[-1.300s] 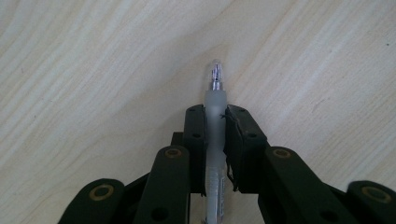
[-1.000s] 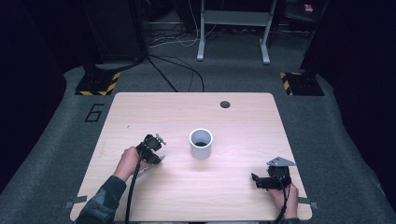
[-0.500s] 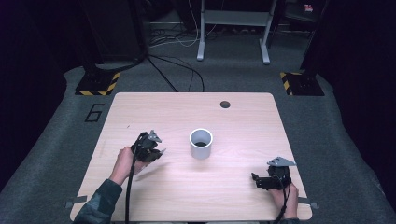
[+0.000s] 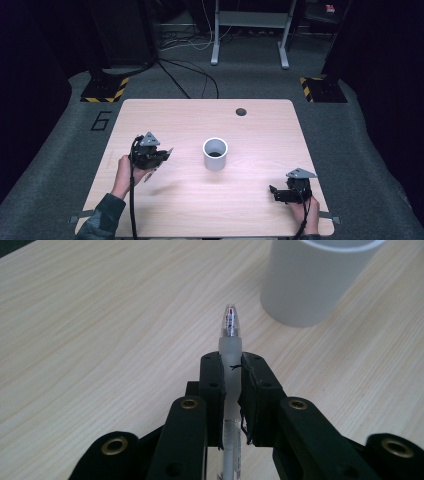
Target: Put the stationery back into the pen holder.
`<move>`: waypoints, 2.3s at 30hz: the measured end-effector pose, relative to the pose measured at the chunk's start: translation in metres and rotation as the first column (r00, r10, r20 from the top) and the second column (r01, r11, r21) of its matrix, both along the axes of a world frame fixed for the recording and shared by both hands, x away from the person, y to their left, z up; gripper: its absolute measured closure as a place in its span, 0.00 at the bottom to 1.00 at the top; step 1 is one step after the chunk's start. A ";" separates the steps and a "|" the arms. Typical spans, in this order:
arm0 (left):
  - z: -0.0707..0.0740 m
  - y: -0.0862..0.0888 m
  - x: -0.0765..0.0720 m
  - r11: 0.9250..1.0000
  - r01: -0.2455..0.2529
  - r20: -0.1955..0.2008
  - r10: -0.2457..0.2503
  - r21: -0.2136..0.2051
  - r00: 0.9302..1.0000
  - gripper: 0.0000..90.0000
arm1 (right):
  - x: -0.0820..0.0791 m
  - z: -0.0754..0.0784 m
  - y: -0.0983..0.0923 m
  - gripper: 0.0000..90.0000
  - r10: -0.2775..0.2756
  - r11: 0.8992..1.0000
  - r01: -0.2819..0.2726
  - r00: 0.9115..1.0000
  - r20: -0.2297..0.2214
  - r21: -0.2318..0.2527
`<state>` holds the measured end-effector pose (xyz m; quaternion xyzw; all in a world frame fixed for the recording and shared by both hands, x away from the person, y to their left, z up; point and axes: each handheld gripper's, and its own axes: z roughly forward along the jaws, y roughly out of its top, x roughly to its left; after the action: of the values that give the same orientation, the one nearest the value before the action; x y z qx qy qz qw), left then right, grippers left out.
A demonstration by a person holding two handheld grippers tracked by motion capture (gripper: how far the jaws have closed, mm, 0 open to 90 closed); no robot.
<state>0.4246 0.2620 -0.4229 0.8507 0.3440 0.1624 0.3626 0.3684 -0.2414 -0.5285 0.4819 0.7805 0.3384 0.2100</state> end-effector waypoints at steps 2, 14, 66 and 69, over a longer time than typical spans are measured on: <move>0.002 0.003 0.000 0.999 -0.010 0.018 0.011 -0.031 1.000 0.90 | 0.000 0.000 0.000 0.07 0.000 1.000 0.000 1.000 0.000 0.000; 0.006 0.008 0.004 0.987 -0.059 0.090 0.073 -0.149 0.993 0.90 | 0.000 0.000 0.000 0.08 0.000 1.000 0.000 1.000 -0.003 -0.004; 0.048 -0.055 0.032 0.941 0.005 0.321 0.110 -0.338 0.941 0.90 | 0.000 0.000 0.000 0.09 -0.008 1.000 0.008 1.000 0.001 -0.002; 0.048 -0.062 0.034 0.939 0.013 0.329 0.108 -0.345 0.938 0.90 | 0.000 0.000 0.000 0.09 -0.008 1.000 0.008 1.000 0.001 -0.002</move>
<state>0.4585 0.2000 -0.3749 0.7248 0.3193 0.2546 0.5549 0.3683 -0.2411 -0.5285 0.4848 0.7786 0.3371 0.2124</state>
